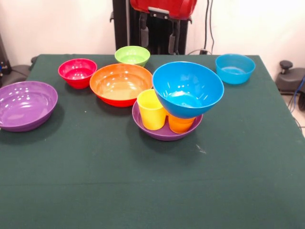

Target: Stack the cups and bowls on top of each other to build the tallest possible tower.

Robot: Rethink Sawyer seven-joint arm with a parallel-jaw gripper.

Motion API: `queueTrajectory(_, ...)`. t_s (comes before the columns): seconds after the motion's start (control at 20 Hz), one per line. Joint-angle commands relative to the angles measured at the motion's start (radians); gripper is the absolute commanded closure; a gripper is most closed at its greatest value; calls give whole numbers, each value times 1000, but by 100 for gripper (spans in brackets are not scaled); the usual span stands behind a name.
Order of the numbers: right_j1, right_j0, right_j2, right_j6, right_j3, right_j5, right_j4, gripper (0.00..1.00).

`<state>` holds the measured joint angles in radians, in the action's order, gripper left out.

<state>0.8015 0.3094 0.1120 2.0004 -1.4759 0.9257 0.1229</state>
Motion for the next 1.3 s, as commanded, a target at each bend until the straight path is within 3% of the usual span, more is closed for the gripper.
queueTrajectory(0.05,-23,8,104,-150,35,95,39,0)
queueTrajectory(0.45,-52,29,105,-153,8,62,60,0)
queueTrajectory(0.95,-114,165,160,-306,-19,-16,124,0)
queueTrajectory(1.3,-168,266,217,-401,36,2,205,0)
